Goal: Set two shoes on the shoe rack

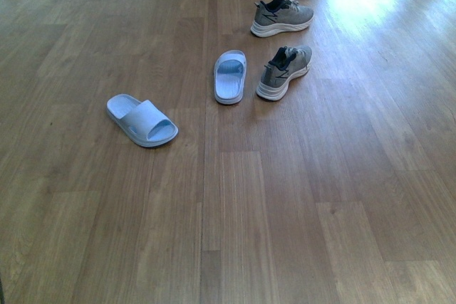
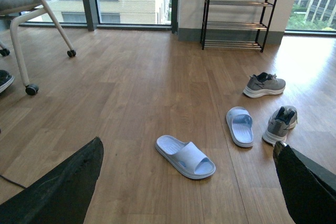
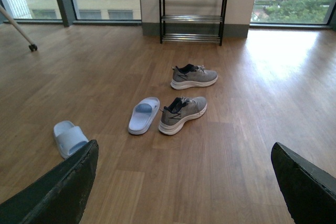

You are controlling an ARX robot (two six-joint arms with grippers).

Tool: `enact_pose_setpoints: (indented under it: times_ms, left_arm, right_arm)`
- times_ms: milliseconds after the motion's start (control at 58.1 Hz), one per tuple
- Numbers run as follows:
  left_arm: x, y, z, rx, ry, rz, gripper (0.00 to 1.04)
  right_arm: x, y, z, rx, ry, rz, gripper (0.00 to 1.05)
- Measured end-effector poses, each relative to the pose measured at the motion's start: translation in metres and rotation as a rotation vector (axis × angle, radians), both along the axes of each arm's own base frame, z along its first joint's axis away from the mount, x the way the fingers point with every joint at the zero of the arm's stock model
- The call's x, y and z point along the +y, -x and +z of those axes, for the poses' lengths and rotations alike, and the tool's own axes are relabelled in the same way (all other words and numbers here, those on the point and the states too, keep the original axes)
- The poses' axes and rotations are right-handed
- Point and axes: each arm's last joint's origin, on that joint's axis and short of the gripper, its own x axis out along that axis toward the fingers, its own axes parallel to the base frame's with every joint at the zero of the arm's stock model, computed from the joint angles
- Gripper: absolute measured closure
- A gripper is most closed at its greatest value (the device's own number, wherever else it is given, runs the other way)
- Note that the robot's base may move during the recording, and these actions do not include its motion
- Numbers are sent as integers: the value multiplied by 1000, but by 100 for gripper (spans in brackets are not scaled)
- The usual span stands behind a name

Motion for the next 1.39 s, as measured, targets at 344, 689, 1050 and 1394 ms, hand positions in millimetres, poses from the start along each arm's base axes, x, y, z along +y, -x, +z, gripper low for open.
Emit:
enact_pose_setpoints:
  times_ms: [344, 689, 1050, 1394]
  left_arm:
    - [0, 0, 0, 0, 0, 0, 9]
    - [0, 0, 0, 0, 0, 0, 9]
    - [0, 0, 0, 0, 0, 0, 9]
    - [0, 0, 0, 0, 0, 0, 9]
  right_arm:
    - [0, 0, 0, 0, 0, 0, 9]
    - [0, 0, 0, 0, 0, 0, 9]
    - [0, 0, 0, 0, 0, 2, 9]
    - [0, 0, 0, 0, 0, 2, 9]
